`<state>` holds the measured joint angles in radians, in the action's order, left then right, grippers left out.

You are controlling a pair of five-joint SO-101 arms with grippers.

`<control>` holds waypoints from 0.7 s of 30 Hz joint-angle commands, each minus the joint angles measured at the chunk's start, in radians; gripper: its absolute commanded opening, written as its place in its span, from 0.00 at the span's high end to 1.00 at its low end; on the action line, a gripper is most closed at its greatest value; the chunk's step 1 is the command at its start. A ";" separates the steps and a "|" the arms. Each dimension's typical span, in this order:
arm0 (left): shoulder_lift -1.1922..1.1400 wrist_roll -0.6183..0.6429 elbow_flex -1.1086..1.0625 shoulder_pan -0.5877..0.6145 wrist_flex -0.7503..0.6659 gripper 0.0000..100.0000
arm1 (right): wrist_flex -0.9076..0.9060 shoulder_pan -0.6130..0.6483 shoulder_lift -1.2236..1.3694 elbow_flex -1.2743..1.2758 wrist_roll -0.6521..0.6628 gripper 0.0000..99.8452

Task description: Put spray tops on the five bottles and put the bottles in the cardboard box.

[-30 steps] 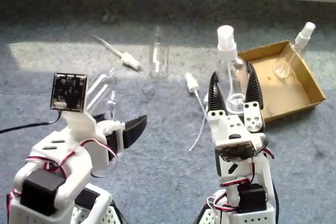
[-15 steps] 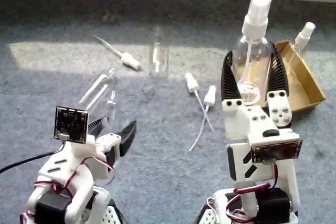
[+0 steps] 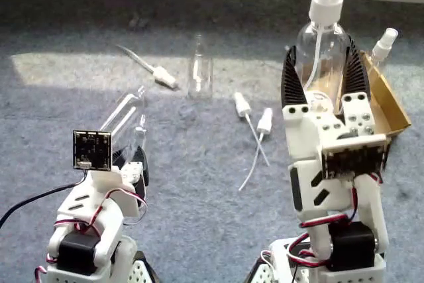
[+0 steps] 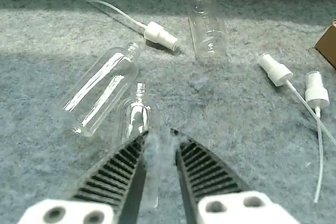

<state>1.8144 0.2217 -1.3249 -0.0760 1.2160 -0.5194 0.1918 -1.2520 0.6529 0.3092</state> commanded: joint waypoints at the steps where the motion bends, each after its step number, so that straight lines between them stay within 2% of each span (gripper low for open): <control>1: 0.010 -0.008 -0.035 0.010 -0.018 0.99 | -0.094 -0.008 0.110 -0.160 -0.012 0.89; 5: 0.010 -0.009 -0.081 0.016 -0.018 0.99 | -0.120 -0.070 0.174 -0.222 -0.014 0.89; 10: 0.010 -0.009 -0.117 0.015 -0.018 0.99 | 0.039 -0.162 0.209 -0.173 -0.014 0.89; 15: 0.010 -0.009 -0.133 0.012 -0.018 0.99 | 0.170 -0.196 0.232 -0.047 -0.014 0.89; 21: 0.010 -0.009 -0.134 0.012 -0.018 0.99 | 0.421 -0.223 0.234 0.176 -0.014 0.89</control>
<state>1.8190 0.2217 -1.4645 -0.0760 1.2160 -0.2294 -0.0092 -1.0188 0.7772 0.3030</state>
